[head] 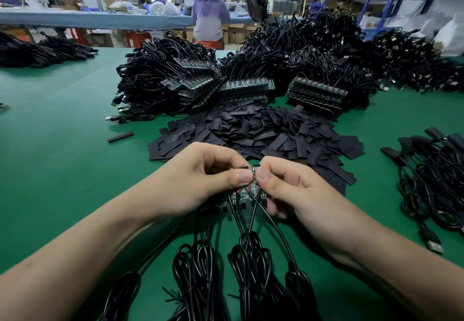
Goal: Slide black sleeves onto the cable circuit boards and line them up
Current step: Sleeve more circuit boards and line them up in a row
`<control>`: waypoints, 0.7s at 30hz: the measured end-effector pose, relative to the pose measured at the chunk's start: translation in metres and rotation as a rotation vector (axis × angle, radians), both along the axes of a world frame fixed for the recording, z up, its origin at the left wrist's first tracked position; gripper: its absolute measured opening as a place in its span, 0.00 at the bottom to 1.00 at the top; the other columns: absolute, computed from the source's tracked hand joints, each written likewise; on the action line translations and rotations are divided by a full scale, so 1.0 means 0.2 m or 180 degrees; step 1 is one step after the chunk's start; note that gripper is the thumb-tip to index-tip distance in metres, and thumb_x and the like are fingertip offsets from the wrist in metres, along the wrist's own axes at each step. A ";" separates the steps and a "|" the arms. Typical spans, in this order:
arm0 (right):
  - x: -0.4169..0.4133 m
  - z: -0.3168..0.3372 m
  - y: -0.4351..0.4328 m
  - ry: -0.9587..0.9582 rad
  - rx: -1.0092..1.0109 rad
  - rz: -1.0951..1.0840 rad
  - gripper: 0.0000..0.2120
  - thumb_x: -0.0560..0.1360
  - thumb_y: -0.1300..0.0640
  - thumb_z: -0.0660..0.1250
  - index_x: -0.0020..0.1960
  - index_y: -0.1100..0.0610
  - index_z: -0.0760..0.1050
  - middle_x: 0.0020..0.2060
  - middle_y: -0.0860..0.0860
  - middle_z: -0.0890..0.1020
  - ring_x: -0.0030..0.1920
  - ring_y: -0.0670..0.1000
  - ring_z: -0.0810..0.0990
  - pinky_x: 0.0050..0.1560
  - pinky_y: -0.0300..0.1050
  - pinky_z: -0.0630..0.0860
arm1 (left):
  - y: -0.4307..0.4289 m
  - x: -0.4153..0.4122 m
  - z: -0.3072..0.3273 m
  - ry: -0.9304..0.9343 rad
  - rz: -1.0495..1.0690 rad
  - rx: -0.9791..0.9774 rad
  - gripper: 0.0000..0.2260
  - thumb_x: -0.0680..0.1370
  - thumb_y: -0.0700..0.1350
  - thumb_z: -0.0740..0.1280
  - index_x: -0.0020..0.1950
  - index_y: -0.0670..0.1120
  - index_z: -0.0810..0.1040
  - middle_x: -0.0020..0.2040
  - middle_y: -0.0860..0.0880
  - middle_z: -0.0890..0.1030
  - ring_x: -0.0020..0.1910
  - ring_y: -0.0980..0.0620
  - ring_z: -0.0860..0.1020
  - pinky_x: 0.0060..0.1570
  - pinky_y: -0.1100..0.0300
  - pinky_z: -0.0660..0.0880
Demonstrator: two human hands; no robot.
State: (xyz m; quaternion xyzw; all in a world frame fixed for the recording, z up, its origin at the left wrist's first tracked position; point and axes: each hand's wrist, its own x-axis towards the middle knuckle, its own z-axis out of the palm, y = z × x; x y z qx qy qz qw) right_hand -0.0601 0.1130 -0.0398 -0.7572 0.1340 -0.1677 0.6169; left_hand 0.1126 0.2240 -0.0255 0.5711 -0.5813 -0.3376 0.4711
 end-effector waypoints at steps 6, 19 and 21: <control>-0.01 0.02 0.01 -0.0349 0.0619 0.0012 0.15 0.82 0.46 0.64 0.38 0.47 0.75 0.31 0.46 0.74 0.32 0.42 0.72 0.33 0.37 0.67 | 0.01 0.01 0.00 0.0043 0.0091 -0.0027 0.08 0.78 0.49 0.70 0.40 0.51 0.83 0.34 0.56 0.79 0.33 0.61 0.73 0.36 0.71 0.69; -0.07 0.16 0.05 -0.0753 0.0053 0.0643 0.12 0.80 0.51 0.66 0.45 0.60 0.76 0.39 0.56 0.87 0.40 0.54 0.88 0.37 0.44 0.81 | 0.00 0.01 -0.01 -0.0551 0.0553 -0.0002 0.08 0.75 0.52 0.70 0.42 0.48 0.83 0.37 0.47 0.83 0.37 0.54 0.77 0.42 0.56 0.74; -0.07 0.14 0.06 -0.0480 -0.0278 0.0545 0.11 0.80 0.53 0.66 0.44 0.61 0.77 0.40 0.55 0.87 0.41 0.53 0.88 0.38 0.44 0.80 | 0.00 0.01 0.00 -0.0508 0.0582 -0.0022 0.10 0.76 0.52 0.70 0.45 0.46 0.84 0.41 0.41 0.84 0.37 0.48 0.79 0.43 0.51 0.76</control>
